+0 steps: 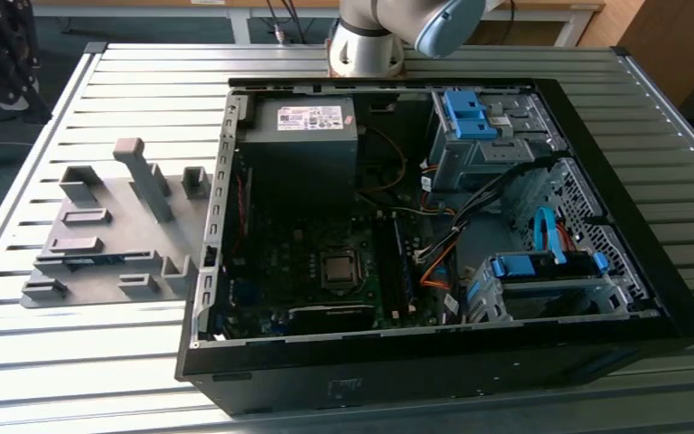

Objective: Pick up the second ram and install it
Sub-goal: 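Pick up the second ram and move it above second insertion slot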

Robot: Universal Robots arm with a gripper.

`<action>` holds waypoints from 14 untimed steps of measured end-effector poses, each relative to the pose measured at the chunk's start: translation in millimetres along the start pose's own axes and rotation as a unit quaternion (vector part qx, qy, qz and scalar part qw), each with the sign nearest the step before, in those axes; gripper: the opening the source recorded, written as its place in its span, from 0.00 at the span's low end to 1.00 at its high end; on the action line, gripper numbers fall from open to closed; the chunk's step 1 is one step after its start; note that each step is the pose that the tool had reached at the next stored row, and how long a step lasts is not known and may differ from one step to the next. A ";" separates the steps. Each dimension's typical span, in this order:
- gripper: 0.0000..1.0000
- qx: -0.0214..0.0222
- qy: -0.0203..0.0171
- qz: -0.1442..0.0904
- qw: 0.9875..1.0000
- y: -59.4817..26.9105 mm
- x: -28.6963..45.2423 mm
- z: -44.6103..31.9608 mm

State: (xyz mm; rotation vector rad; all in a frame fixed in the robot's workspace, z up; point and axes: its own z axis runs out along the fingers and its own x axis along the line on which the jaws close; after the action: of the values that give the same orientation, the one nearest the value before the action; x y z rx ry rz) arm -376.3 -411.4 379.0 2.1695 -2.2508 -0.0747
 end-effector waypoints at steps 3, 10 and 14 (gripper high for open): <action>0.11 -0.001 0.001 -0.027 1.000 0.0 0.0 0.1; 0.11 -0.002 0.004 -0.078 0.997 0.0 0.0 0.4; 0.11 -0.002 0.004 -0.079 0.997 0.0 0.0 0.5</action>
State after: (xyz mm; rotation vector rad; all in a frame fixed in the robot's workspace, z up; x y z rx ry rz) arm -376.2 -411.3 378.6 2.3370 -2.0708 -0.0725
